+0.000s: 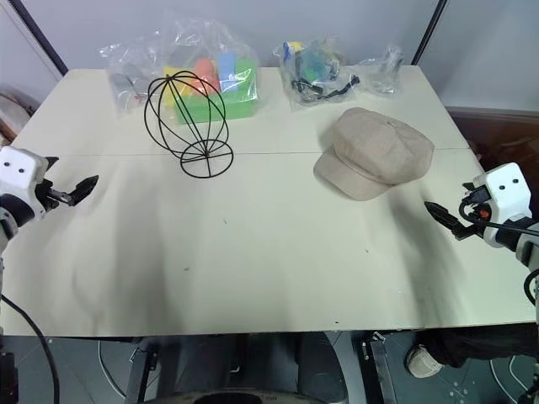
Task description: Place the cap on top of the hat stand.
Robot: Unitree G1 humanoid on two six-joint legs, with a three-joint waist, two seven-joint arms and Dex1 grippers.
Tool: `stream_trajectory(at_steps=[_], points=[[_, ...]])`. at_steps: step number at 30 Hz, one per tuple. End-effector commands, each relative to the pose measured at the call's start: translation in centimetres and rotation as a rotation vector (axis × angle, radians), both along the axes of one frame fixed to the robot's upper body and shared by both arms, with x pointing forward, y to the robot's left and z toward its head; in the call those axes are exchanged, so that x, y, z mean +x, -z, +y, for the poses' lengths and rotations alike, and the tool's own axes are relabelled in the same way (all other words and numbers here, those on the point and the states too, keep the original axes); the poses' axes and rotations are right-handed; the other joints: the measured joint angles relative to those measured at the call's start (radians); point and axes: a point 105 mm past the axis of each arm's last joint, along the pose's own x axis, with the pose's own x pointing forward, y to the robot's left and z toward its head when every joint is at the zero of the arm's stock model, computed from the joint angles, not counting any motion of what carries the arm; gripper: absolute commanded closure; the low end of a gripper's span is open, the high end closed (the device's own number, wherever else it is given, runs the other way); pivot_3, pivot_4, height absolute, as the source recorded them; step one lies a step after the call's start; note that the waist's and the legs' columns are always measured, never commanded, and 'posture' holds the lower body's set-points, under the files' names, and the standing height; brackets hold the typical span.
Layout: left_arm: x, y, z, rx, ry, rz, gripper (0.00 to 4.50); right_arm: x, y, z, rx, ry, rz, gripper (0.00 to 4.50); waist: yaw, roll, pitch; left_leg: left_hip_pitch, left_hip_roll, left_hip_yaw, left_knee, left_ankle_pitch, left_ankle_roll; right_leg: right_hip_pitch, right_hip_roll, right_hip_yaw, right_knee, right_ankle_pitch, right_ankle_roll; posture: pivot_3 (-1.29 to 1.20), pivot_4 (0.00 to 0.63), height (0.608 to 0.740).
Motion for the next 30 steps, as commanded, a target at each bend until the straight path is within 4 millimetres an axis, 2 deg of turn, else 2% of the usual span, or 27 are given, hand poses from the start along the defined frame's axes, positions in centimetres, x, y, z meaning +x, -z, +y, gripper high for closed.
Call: stream_trajectory(at_steps=[1, 10, 13, 16, 20, 22, 25, 27, 30], points=[[-0.2, -1.9, 0.3, 0.013, -0.012, -0.059, 0.06, 0.2, -1.2, -0.2, -0.039, -0.006, -0.034, 0.0, 0.0, 0.0, 0.0, 0.0, 0.0, 0.0, 0.0, 0.0, 0.0, 0.0, 0.0, 0.0, 0.0, 0.0, 0.0, 0.0, 0.15, 0.74], [-0.4, -2.4, 0.4, -0.034, -0.006, -0.053, 0.06, 0.2, -1.1, -0.3, -0.04, 0.016, -0.037, 0.0, -0.001, 0.0, 0.0, 0.0, 0.0, 0.0, 0.0, 0.0, 0.0, 0.0, 0.0, 0.0, 0.0, 0.0, 0.0, 0.0, 0.15, 0.74], [-0.4, -3.2, -1.1, -0.062, 0.066, -0.054, 0.06, 0.5, -1.5, 0.0, -0.104, 0.011, -0.04, 0.0, 0.0, 0.0, 0.0, 0.0, 0.0, 0.0, 0.0, 0.0, 0.0, 0.0, 0.0, 0.0, 0.0, 0.0, 0.0, 0.0, 0.15, 0.74], [-1.0, -4.5, -4.5, -0.119, 0.24, -0.031, 0.06, 1.1, -2.8, 1.5, -0.202, -0.038, -0.053, 0.0, -0.001, 0.0, 0.0, 0.0, 0.0, 0.0, 0.0, 0.0, 0.0, 0.0, 0.0, 0.0, 0.0, 0.0, 0.0, 0.0, 0.15, 0.74], [-3.4, -5.1, -9.1, -0.142, 0.495, 0.082, 0.06, 1.8, -4.4, 4.4, -0.313, -0.074, -0.074, 0.0, -0.009, 0.0, 0.0, 0.0, 0.001, 0.0, 0.0, 0.0, 0.0, -0.001, 0.0, 0.0, 0.001, 0.0, 0.0, 0.0, 0.15, 0.74], [-5.5, -4.9, -11.8, -0.125, 0.656, 0.175, 0.06, 2.1, -4.5, 6.5, -0.379, -0.095, -0.078, 0.0, -0.011, 0.001, 0.0, 0.0, 0.001, 0.0, -0.001, 0.0, 0.0, -0.001, 0.001, 0.0, 0.001, 0.0, 0.0, 0.0, 0.15, 0.74], [-8.2, -4.6, -15.1, -0.088, 0.861, 0.298, 0.06, 2.5, -3.8, 10.7, -0.471, -0.154, -0.099, 0.0, -0.007, 0.001, 0.0, 0.0, 0.002, 0.0, -0.001, 0.0, 0.0, -0.002, 0.001, 0.001, 0.001, -0.001, -0.002, 0.0, 0.15, 0.74], [-8.7, -4.5, -16.4, -0.066, 0.925, 0.319, 0.06, 2.9, -3.0, 12.8, -0.527, -0.177, -0.11, 0.0, -0.003, 0.001, 0.001, 0.0, 0.002, 0.0, 0.0, 0.0, 0.0, -0.002, 0.001, 0.001, 0.0, -0.002, -0.004, 0.0, 0.15, 0.74], [-8.6, -4.8, -18.2, -0.063, 0.993, 0.305, 0.06, 4.2, -1.2, 15.9, -0.52, -0.177, -0.127, 0.0, 0.002, 0.0, 0.0, 0.0, 0.0, -0.001, 0.001, 0.0, 0.0, -0.001, 0.001, 0.0, 0.0, -0.003, -0.005, 0.0, 0.15, 0.74]])
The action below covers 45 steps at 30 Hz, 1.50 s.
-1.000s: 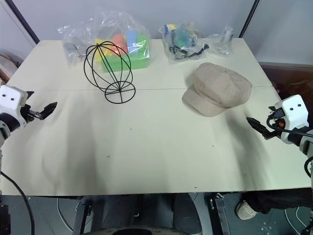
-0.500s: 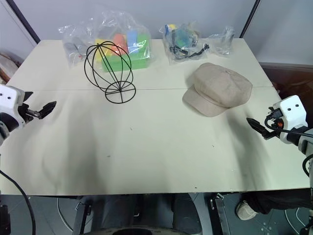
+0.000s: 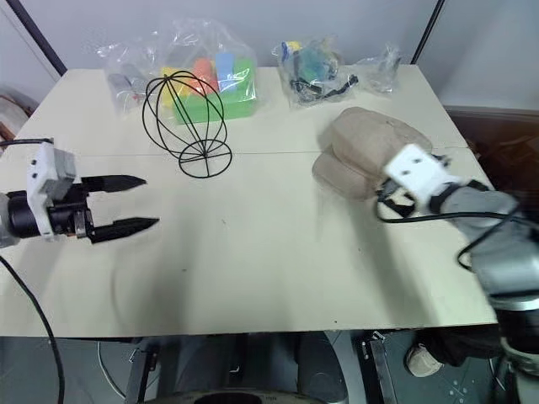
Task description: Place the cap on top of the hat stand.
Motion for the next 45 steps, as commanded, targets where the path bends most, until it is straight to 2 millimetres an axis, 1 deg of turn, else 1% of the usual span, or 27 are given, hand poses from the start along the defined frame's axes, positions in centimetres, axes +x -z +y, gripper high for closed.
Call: stream_trajectory(at_steps=[1, 4, 6, 8, 12, 15, 18, 19, 21, 25, 26, 27, 28, 32, 35, 37, 39, 41, 43, 45], points=[[0.1, -0.8, -2.0, -0.012, 0.079, -0.029, 0.06, 1.3, 0.7, 2.7, -0.067, 0.006, -0.073, 0.0, 0.001, 0.0, 0.0, -0.001, 0.0, 0.0, 0.001, 0.0, 0.0, 0.0, 0.0, 0.0, 0.0, 0.0, 0.0, 0.0, 0.15, 0.74], [0.9, -1.2, -3.2, -0.024, 0.107, -0.055, 0.06, 3.1, 2.8, 3.6, -0.161, 0.04, -0.091, 0.0, -0.001, -0.001, 0.0, -0.001, -0.001, 0.0, 0.002, 0.0, 0.0, 0.0, 0.0, 0.0, 0.0, 0.0, 0.001, 0.0, 0.15, 0.74], [1.3, -1.5, -3.8, -0.03, 0.121, -0.067, 0.06, 4.1, 4.1, 3.4, -0.232, 0.057, -0.083, 0.0, -0.002, -0.001, 0.0, -0.002, -0.002, 0.0, 0.002, 0.0, 0.0, 0.0, 0.0, 0.0, 0.0, 0.002, 0.003, 0.0, 0.15, 0.74], [1.5, -1.8, -4.2, -0.04, 0.135, -0.078, 0.06, 5.5, 4.6, 2.6, -0.296, 0.101, -0.107, 0.0, -0.005, -0.001, -0.001, -0.002, -0.002, 0.0, 0.002, 0.0, 0.0, -0.001, 0.0, 0.0, 0.0, 0.002, 0.004, 0.0, 0.15, 0.74], [1.7, -2.1, -4.6, -0.052, 0.141, -0.095, 0.06, 7.2, 6.0, 1.8, -0.407, 0.121, -0.116, 0.0, -0.008, -0.001, -0.001, 0.0, -0.002, 0.0, 0.002, 0.0, 0.0, 0.0, 0.001, 0.0, 0.0, 0.002, 0.004, 0.0, 0.15, 0.74], [1.8, -2.3, -4.8, -0.055, 0.141, -0.101, 0.06, 8.3, 6.4, 1.1, -0.442, 0.134, -0.122, 0.0, -0.006, -0.003, -0.002, 0.0, -0.002, 0.0, 0.002, 0.0, 0.0, 0.001, 0.001, 0.0, 0.001, 0.002, 0.004, 0.0, 0.15, 0.74], [1.8, -2.5, -4.8, -0.06, 0.135, -0.108, 0.06, 8.8, 6.5, 1.2, -0.438, 0.126, -0.122, 0.0, -0.005, -0.004, -0.002, 0.0, -0.002, -0.001, 0.004, 0.0, 0.0, 0.002, 0.001, 0.0, 0.001, 0.002, 0.004, 0.0, 0.15, 0.74], [1.8, -2.6, -4.8, -0.063, 0.13, -0.111, 0.0, 8.9, 6.5, 1.3, -0.431, 0.119, -0.121, 0.54, -0.005, -0.004, -0.002, 0.001, -0.002, -0.001, 0.004, 0.0, 0.0, 0.003, 0.001, 0.0, 0.001, 0.002, 0.004, 0.0, 0.15, 0.74], [1.9, -2.8, -4.6, -0.071, 0.116, -0.117, 0.0, 8.8, 6.8, 1.6, -0.413, 0.104, -0.113, 1.32, -0.004, -0.004, -0.002, 0.001, -0.002, -0.001, 0.004, 0.0, 0.0, 0.003, 0.001, -0.001, 0.001, 0.002, 0.004, 0.0, 0.15, 0.74], [2.0, -2.8, -4.5, -0.074, 0.103, -0.119, 0.0, 8.7, 7.1, 1.8, -0.409, 0.095, -0.111, 3.32, -0.005, -0.004, -0.002, 0.001, -0.002, -0.001, 0.004, 0.0, 0.0, 0.003, 0.001, 0.0, 0.001, 0.002, 0.004, 0.0, 0.15, 0.74], [2.0, -2.8, -4.5, -0.075, 0.101, -0.119, 0.0, 8.7, 7.1, 1.8, -0.406, 0.095, -0.11, 3.71, -0.007, -0.004, -0.002, 0.001, -0.002, -0.001, 0.004, 0.0, 0.0, 0.003, 0.001, 0.0, 0.001, 0.002, 0.004, 0.0, 0.15, 0.74], [1.9, -2.8, -4.4, -0.076, 0.1, -0.119, 0.0, 8.7, 7.1, 1.8, -0.406, 0.095, -0.111, 4.18, -0.008, -0.004, -0.002, 0.001, -0.002, -0.001, 0.004, 0.0, 0.0, 0.003, 0.001, 0.0, 0.001, 0.002, 0.004, 0.0, 0.15, 0.74], [2.0, -2.8, -4.4, -0.078, 0.094, -0.119, 0.0, 8.7, 7.0, 1.6, -0.404, 0.101, -0.117, 4.43, -0.009, -0.004, -0.002, 0.001, -0.002, -0.001, 0.004, 0.0, 0.0, 0.003, 0.001, 0.0, 0.001, 0.002, 0.004, 0.0, 0.15, 0.74], [2.0, -2.7, -4.1, -0.092, 0.064, -0.12, 0.0, 8.8, 6.3, 1.3, -0.399, 0.112, -0.14, 4.43, -0.01, -0.004, -0.002, 0.001, -0.001, -0.001, 0.003, 0.0, 0.0, 0.002, 0.001, 0.0, 0.002, 0.002, 0.004, 0.0, 0.15, 0.74], [2.3, -3.2, -3.7, -0.13, 0.013, -0.139, 0.0, 8.9, 4.4, 1.3, -0.396, 0.097, -0.206, 4.43, -0.009, -0.004, -0.002, 0.001, -0.001, -0.001, 0.003, 0.0, 0.0, 0.002, 0.001, 0.0, 0.002, 0.002, 0.004, 0.0, 0.15, 0.74], [2.4, -3.6, -3.2, -0.168, -0.032, -0.156, 0.0, 8.9, 2.2, 1.8, -0.393, 0.068, -0.276, 4.43, -0.008, -0.004, -0.002, 0.001, -0.001, -0.001, 0.003, 0.0, 0.0, 0.002, 0.001, 0.0, 0.002, 0.002, 0.004, 0.0, 0.15, 0.74], [2.5, -4.1, -2.5, -0.206, -0.085, -0.171, 0.0, 9.0, -1.0, 2.8, -0.376, 0.025, -0.373, 4.43, -0.009, -0.004, -0.002, 0.0, -0.001, -0.001, 0.003, 0.0, 0.0, 0.002, 0.001, 0.0, 0.002, 0.002, 0.004, 0.0, 0.15, 0.74], [2.4, -4.7, -1.5, -0.247, -0.14, -0.181, 0.0, 8.8, -4.6, 4.5, -0.348, -0.038, -0.485, 4.43, -0.016, -0.002, -0.001, 0.0, -0.001, -0.001, 0.003, 0.0, 0.0, 0.001, 0.001, 0.0, 0.002, 0.002, 0.004, 0.0, 0.15, 0.74], [2.4, -5.2, -0.4, -0.285, -0.2, -0.195, 0.0, 8.2, -8.4, 7.1, -0.282, -0.141, -0.597, 4.43, -0.03, -0.001, 0.0, 0.0, -0.001, -0.001, 0.002, 0.0, 0.0, -0.001, 0.001, 0.0, 0.002, 0.002, 0.004, 0.0, 0.15, 0.74], [2.4, -5.6, 0.6, -0.316, -0.259, -0.211, 0.0, 7.5, -11.5, 9.5, -0.201, -0.227, -0.688, 4.43, -0.038, 0.0, 0.0, 0.0, -0.001, -0.001, 0.0, 0.0, 0.0, -0.002, 0.001, 0.0, 0.003, 0.002, 0.004, 0.0, 0.15, 0.74]])
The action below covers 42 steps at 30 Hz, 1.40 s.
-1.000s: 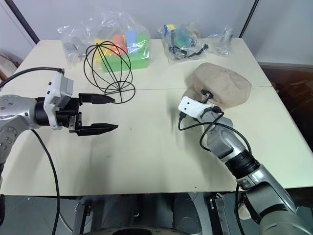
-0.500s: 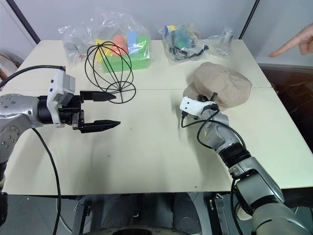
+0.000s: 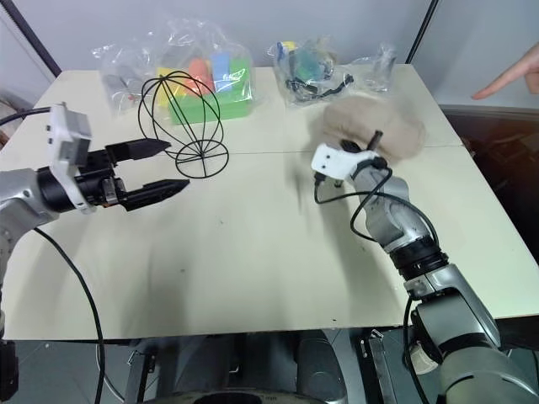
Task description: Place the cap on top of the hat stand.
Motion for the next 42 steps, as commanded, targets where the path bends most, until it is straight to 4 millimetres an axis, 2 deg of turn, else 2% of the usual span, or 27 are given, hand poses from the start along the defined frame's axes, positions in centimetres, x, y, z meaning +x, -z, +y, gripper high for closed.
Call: stream_trajectory(at_steps=[1, 4, 7, 11, 14, 16, 19, 23, 26, 29, 32, 35, 38, 39, 42], points=[[-0.4, -2.0, 2.0, -0.064, -0.106, -0.076, 0.0, -2.3, -9.6, 5.8, 0.127, -0.287, -0.253, 4.43, -0.007, 0.0, 0.0, 0.0, 0.0, 0.0, -0.001, 0.0, 0.0, -0.001, 0.0, 0.0, 0.0, 0.0, 0.0, 0.0, 0.15, 0.74], [-0.7, -2.4, 3.2, -0.093, -0.165, -0.088, 0.0, -4.3, -12.6, 9.9, 0.177, -0.499, -0.318, 4.43, -0.01, 0.0, 0.0, 0.0, 0.001, 0.0, -0.003, 0.0, 0.0, -0.002, 0.001, 0.0, 0.0, 0.0, 0.0, 0.0, 0.15, 0.74], [-1.0, -2.6, 4.0, -0.102, -0.203, -0.094, 0.0, -6.2, -13.2, 14.0, 0.216, -0.696, -0.308, 4.43, -0.008, 0.0, 0.0, 0.0, 0.001, -0.001, -0.004, 0.0, 0.0, -0.001, 0.001, 0.0, -0.001, 0.0, 0.0, 0.0, 0.15, 0.74], [-1.3, -2.9, 4.6, -0.104, -0.241, -0.11, 0.0, -7.6, -11.4, 18.3, 0.193, -0.857, -0.243, 4.43, 0.004, -0.001, -0.001, 0.0, 0.001, -0.001, -0.002, 0.0, -0.001, 0.0, -0.001, -0.001, -0.001, 0.0, 0.0, 0.0, 0.15, 0.74], [-1.6, -3.3, 5.0, -0.11, -0.267, -0.123, 0.0, -7.7, -8.7, 21.5, 0.154, -0.909, -0.159, 4.43, 0.004, -0.002, -0.001, 0.0, 0.001, -0.002, -0.002, 0.0, -0.001, 0.0, -0.002, -0.001, -0.001, 0.0, 0.0, 0.0, 0.15, 0.74], [-1.8, -3.3, 5.2, -0.109, -0.276, -0.123, 0.0, -7.1, -7.3, 22.5, 0.138, -0.9, -0.118, 4.43, 0.002, -0.002, -0.001, 0.0, 0.001, -0.002, -0.002, 0.001, -0.001, 0.0, -0.002, -0.001, 0.0, 0.0, 0.0, 0.0, 0.15, 0.74], [-1.9, -3.4, 5.1, -0.106, -0.276, -0.122, 0.0, -6.2, -5.5, 22.9, 0.065, -0.87, -0.123, 4.43, 0.002, -0.002, -0.001, 0.0, 0.0, -0.002, -0.003, 0.001, -0.002, -0.001, -0.001, -0.001, 0.0, 0.0, 0.0, 0.0, 0.15, 0.74], [-1.8, -3.2, 5.0, -0.092, -0.271, -0.113, 0.0, -6.6, -3.0, 23.5, -0.049, -0.903, -0.138, 4.43, 0.0, -0.002, -0.001, 0.0, 0.0, -0.001, -0.003, 0.001, -0.002, -0.001, -0.001, -0.001, 0.0, 0.0, -0.001, 0.0, 0.15, 0.74], [-1.7, -2.9, 4.6, -0.078, -0.258, -0.105, 0.0, -6.4, -1.7, 23.9, -0.075, -0.897, -0.13, 4.43, -0.003, -0.002, -0.001, 0.0, 0.0, -0.001, -0.004, 0.001, -0.002, -0.002, -0.001, -0.001, 0.0, 0.0, -0.001, 0.0, 0.15, 0.74], [-1.4, -2.4, 3.9, -0.045, -0.235, -0.098, 0.0, -6.0, -1.3, 24.2, -0.094, -0.881, -0.151, 4.43, -0.002, -0.002, -0.001, 0.0, 0.0, -0.001, -0.004, 0.001, -0.002, -0.002, 0.0, -0.001, 0.0, 0.0, -0.001, 0.0, 0.15, 0.74], [-1.2, -1.9, 3.4, -0.037, -0.214, -0.088, 0.0, -6.1, -0.9, 24.4, -0.084, -0.888, -0.144, 3.53, -0.002, -0.002, -0.001, 0.0, 0.0, -0.001, -0.004, 0.001, -0.003, -0.002, 0.0, -0.001, 0.0, 0.0, -0.001, 0.0, 0.15, 0.74], [-0.8, -1.3, 2.8, 0.012, -0.21, -0.094, 0.0, -6.3, -0.5, 24.2, -0.061, -0.895, -0.116, 1.93, 0.0, -0.002, -0.001, 0.0, 0.0, -0.001, -0.004, 0.001, -0.003, -0.002, 0.0, -0.001, 0.0, 0.0, -0.001, 0.0, 0.15, 0.74], [-0.1, -0.7, 2.2, 0.126, -0.23, -0.148, 0.0, -6.3, -0.9, 22.8, -0.018, -0.866, -0.116, 0.25, 0.003, -0.002, -0.001, 0.0, 0.0, -0.002, -0.004, 0.001, -0.003, -0.001, 0.0, -0.001, 0.0, 0.0, -0.001, 0.0, 0.15, 0.74], [0.2, -0.6, 2.0, 0.161, -0.239, -0.175, 0.0, -6.4, -1.0, 22.2, -0.005, -0.86, -0.113, 0.07, 0.003, -0.002, -0.001, 0.0, 0.0, -0.002, -0.004, 0.001, -0.003, -0.001, -0.001, -0.001, 0.0, 0.0, -0.001, 0.0, 0.15, 0.74], [0.9, -0.3, 1.4, 0.3, -0.269, -0.275, 0.0, -7.5, -1.1, 20.1, 0.03, -0.874, -0.071, 0.07, 0.006, -0.002, -0.001, 0.0, -0.001, -0.001, -0.004, 0.001, -0.003, -0.001, -0.001, -0.001, -0.001, 0.0, -0.001, 0.0, 0.15, 0.74]])
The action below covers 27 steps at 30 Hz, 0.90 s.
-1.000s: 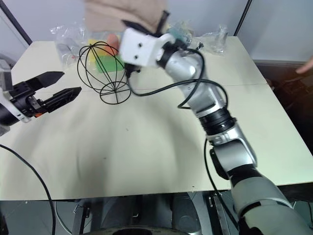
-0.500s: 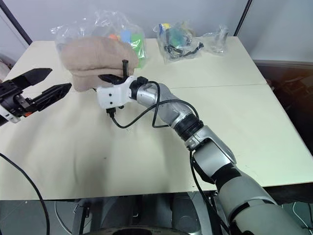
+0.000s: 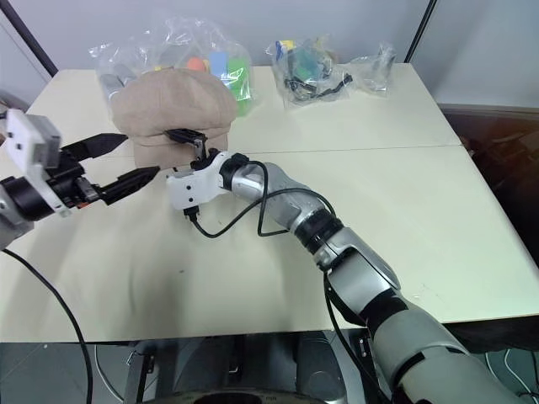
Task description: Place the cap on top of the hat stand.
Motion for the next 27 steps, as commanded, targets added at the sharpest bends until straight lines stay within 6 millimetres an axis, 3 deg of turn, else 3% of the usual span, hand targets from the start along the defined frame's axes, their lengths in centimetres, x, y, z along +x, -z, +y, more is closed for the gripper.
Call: stream_trajectory(at_steps=[1, 6, 9, 13, 15, 18, 20, 23, 27], points=[[0.2, -0.7, -0.9, 0.195, -0.02, -0.147, 0.0, -1.6, -2.5, -2.0, 0.068, -0.038, 0.013, 0.07, 0.0, 0.0, 0.0, 0.0, 0.0, 0.0, 0.0, 0.0, 0.0, 0.0, 0.0, 0.0, 0.0, 0.0, 0.0, 0.0, 0.15, 0.74], [0.9, 0.9, -1.4, 0.467, -0.042, -0.26, 0.0, -2.8, -2.9, -6.9, 0.086, -0.006, 0.184, 0.07, -0.004, 0.0, 0.0, 0.0, 0.0, 0.001, 0.0, 0.0, 0.0, 0.0, 0.0, 0.0, 0.0, 0.0, 0.0, 0.0, 0.15, 0.74], [1.3, 1.1, -2.2, 0.571, -0.059, -0.334, 0.0, -3.2, -4.0, -11.9, 0.182, 0.052, 0.486, 0.07, 0.003, 0.001, 0.001, 0.0, 0.001, 0.0, 0.0, 0.0, 0.0, 0.0, 0.001, 0.0, 0.0, 0.0, 0.0, 0.0, 0.15, 0.74], [1.3, 1.2, -1.6, 0.664, -0.073, -0.358, 0.0, -6.3, -5.7, -16.4, 0.245, -0.003, 0.82, 0.07, 0.018, 0.001, 0.001, 0.0, 0.001, 0.001, 0.001, -0.001, 0.001, 0.001, 0.0, 0.0, 0.0, 0.0, 0.0, 0.0, 0.15, 0.74], [0.9, 0.5, 0.2, 0.544, -0.11, -0.273, 0.0, -7.3, -6.4, -18.9, 0.252, 0.015, 0.929, 0.07, 0.018, 0.001, 0.001, 0.0, 0.002, 0.001, 0.0, -0.001, 0.002, 0.001, 0.0, 0.0, -0.001, 0.0, 0.0, 0.0, 0.15, 0.74], [-1.3, -1.7, 3.4, 0.135, -0.091, -0.074, 0.0, -8.5, -7.4, -22.2, 0.234, 0.052, 1.023, 0.07, 0.019, 0.002, 0.002, 0.0, 0.004, 0.001, 0.0, -0.001, 0.002, 0.001, 0.001, -0.001, -0.001, -0.001, -0.001, 0.0, 0.15, 0.74], [-2.7, -2.8, 5.0, -0.036, -0.066, 0.022, 0.0, -8.7, -8.0, -23.6, 0.253, 0.07, 1.07, 0.07, 0.018, 0.002, 0.002, 0.0, 0.004, 0.002, 0.001, -0.001, 0.002, 0.0, 0.001, -0.001, -0.001, -0.001, -0.001, 0.0, 0.15, 0.74], [-4.7, -3.3, 7.5, -0.132, -0.037, 0.125, 0.0, -8.0, -9.6, -25.4, 0.334, 0.069, 1.113, 0.07, 0.016, 0.002, 0.002, 0.001, 0.004, 0.003, 0.001, -0.001, 0.002, 0.001, 0.001, -0.001, -0.002, -0.002, -0.002, 0.0, 0.15, 0.74], [-6.3, -2.7, 9.5, -0.156, -0.045, 0.21, 0.0, -6.7, -10.5, -26.6, 0.399, 0.069, 1.148, 0.07, 0.016, 0.003, 0.003, 0.001, 0.003, 0.004, 0.001, -0.001, 0.002, 0.001, 0.0, -0.001, -0.002, -0.003, -0.004, 0.0, 0.15, 0.74]])
